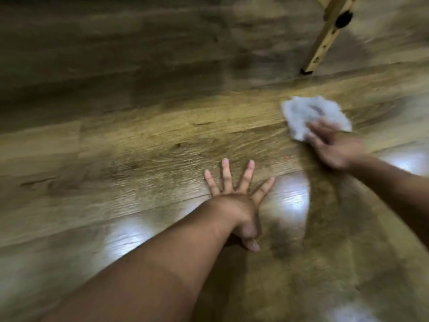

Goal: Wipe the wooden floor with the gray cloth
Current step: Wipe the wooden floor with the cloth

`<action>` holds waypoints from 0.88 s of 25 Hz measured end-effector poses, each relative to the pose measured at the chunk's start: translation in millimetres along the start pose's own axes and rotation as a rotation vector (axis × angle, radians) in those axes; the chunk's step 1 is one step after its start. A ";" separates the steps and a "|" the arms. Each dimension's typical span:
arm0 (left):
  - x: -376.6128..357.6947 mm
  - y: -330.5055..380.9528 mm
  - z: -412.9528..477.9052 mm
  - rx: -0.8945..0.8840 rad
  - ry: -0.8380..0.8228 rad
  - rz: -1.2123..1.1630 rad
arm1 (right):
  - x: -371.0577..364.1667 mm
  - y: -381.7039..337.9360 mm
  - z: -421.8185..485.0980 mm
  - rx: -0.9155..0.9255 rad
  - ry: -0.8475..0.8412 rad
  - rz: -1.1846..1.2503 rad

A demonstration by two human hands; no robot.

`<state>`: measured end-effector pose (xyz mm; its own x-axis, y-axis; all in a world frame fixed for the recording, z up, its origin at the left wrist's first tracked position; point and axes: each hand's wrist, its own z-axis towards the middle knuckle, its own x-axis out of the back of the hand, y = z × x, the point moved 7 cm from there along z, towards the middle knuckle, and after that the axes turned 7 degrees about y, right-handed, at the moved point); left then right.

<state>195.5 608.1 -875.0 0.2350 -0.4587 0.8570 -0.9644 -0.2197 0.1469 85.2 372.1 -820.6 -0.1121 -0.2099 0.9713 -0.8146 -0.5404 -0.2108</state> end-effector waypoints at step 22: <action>27.0 -329.6 -250.4 0.127 -0.058 0.443 | -116.6 -350.4 -275.8 0.742 -0.133 0.001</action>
<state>489.5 883.7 -776.5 -0.1868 -0.5789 0.7937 -0.9519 -0.0932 -0.2920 226.7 810.7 -829.5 -0.0048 -0.2820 0.9594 -0.2121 -0.9373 -0.2765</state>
